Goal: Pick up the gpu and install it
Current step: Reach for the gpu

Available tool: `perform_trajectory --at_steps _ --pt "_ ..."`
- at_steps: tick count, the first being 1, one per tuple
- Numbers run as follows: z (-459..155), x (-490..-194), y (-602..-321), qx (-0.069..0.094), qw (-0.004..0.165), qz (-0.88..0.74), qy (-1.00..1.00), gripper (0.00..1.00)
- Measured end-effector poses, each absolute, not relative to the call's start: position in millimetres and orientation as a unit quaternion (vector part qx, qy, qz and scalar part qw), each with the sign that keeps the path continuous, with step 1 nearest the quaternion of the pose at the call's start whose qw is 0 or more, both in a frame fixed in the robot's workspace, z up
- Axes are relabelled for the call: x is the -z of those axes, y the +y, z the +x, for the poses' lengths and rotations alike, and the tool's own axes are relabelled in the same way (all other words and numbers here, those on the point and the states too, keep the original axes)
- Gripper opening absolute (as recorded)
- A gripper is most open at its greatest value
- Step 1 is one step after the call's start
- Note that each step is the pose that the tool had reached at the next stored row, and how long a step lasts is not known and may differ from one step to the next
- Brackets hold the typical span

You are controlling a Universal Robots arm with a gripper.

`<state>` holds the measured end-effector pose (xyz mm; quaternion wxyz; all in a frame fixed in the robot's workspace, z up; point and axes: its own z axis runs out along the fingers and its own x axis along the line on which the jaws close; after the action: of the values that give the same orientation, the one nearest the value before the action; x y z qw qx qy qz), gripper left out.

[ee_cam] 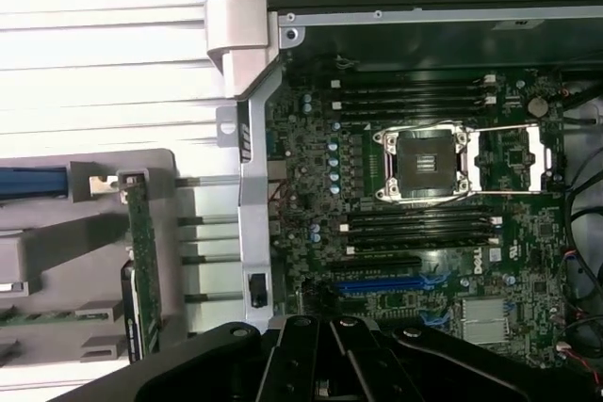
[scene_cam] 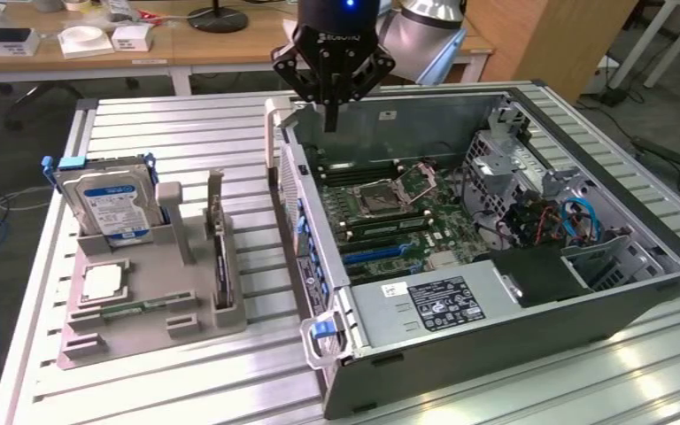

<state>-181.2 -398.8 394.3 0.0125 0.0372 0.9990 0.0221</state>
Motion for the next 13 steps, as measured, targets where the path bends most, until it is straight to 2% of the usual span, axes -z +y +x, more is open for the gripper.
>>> perform_trajectory --at_steps 13 --pt "-199.9 -394.3 -398.9 -0.022 0.012 0.037 0.999 0.1"
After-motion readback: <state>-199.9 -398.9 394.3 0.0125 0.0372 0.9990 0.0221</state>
